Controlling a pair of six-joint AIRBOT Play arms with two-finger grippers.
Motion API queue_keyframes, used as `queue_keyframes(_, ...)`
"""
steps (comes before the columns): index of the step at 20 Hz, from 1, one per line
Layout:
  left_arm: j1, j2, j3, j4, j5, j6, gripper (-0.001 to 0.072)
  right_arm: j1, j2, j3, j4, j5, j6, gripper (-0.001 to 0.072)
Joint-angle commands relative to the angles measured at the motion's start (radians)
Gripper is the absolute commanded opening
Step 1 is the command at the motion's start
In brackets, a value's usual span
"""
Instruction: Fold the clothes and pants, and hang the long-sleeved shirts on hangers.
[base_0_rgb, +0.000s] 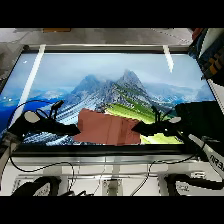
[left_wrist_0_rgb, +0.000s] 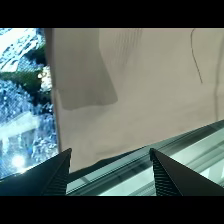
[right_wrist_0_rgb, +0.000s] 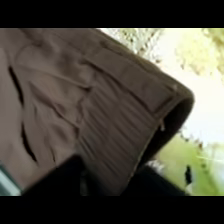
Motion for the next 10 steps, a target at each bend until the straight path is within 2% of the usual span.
queue_keyframes(1, 0.000, -0.003, 0.000, 0.000, 0.000, 0.000, 0.0560, 0.061, -0.008, 0.093, 0.027, 0.007, -0.035, 0.0032)
queue_keyframes(6, 0.001, 0.000, 0.055, 0.000, -0.001, 0.001, 0.0560, 0.001, 0.028, 0.324, -0.061, 0.032, -0.012, 0.0019)
queue_keyframes(10, 0.001, 0.014, 0.214, 0.000, -0.007, 0.000, 0.0560, -0.147, 0.103, 0.542, -0.210, 0.078, 0.137, 0.0019)
